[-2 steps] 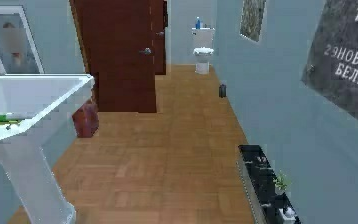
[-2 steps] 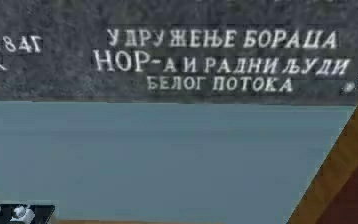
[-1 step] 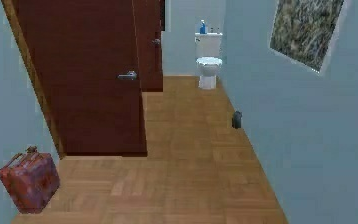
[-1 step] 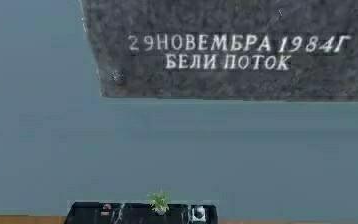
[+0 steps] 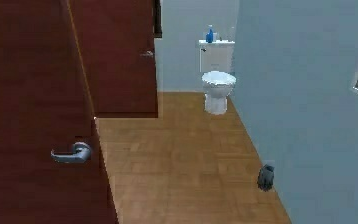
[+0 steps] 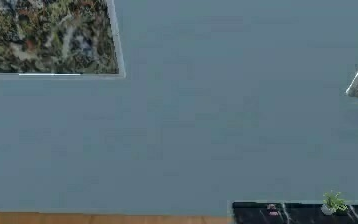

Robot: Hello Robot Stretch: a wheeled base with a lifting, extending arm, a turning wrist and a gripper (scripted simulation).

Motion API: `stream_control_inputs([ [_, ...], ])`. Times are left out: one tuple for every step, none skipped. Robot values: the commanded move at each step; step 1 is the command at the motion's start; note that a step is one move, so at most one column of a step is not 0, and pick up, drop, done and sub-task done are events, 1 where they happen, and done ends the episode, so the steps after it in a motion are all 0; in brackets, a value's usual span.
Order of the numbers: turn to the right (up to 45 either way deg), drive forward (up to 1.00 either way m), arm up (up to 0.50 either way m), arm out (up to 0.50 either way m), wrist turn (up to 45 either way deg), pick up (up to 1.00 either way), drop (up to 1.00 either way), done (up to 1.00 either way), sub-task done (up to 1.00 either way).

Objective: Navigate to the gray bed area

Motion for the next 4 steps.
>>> stream_control_inputs([
  [0.0, 1.00, 0.00, 0.00, 0.0, 0.00, 0.00, 0.00, 0.00],
  [-15.0, 0.00, 0.00, 0.00, 0.0, 0.00, 0.00, 0.00, 0.00],
  [0.0, 0.10, 0.00, 0.00, 0.0, 0.00, 0.00, 0.00, 0.00],
  [9.0, 0.00, 0.00, 0.00, 0.0, 0.00, 0.00, 0.00, 0.00],
])
